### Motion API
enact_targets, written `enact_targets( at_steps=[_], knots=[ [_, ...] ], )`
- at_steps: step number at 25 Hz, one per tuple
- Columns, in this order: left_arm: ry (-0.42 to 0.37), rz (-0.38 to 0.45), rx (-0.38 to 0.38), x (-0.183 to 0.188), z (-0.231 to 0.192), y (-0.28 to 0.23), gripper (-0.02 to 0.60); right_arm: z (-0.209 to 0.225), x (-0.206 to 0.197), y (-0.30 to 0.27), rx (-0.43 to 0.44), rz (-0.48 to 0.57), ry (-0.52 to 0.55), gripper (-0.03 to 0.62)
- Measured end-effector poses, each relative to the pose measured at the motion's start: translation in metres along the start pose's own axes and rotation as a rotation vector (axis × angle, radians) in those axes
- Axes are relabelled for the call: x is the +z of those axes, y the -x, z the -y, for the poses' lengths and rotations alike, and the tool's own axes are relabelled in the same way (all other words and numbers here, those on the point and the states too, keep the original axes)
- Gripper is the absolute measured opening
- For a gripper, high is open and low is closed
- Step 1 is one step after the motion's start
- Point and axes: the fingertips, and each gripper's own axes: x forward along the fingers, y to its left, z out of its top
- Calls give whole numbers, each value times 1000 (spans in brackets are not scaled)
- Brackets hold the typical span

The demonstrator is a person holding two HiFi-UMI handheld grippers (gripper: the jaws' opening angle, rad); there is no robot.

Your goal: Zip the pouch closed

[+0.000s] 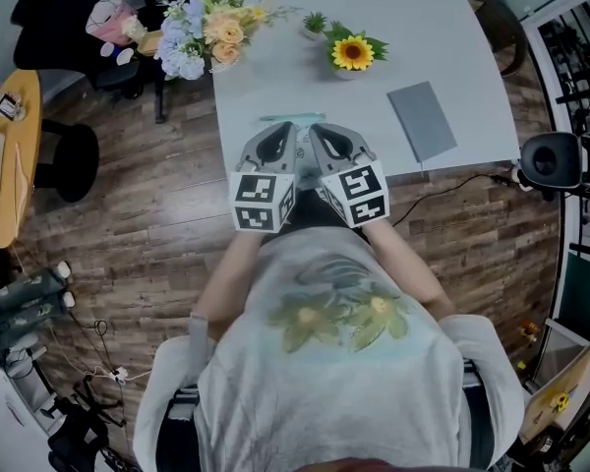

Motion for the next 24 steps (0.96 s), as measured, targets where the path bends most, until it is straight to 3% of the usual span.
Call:
enact_targets(
  at_steps=[6,12,24],
  knots=[
    [2,3,24,2,4,11,5,-7,4,10,0,15,-6,17],
    [-51,-6,44,-1,5,16,5,-13,1,13,1,7,-18,17],
    [-18,-6,32,-6,5,24,5,-20,-2,19,5,-1,-26,17]
  ],
)
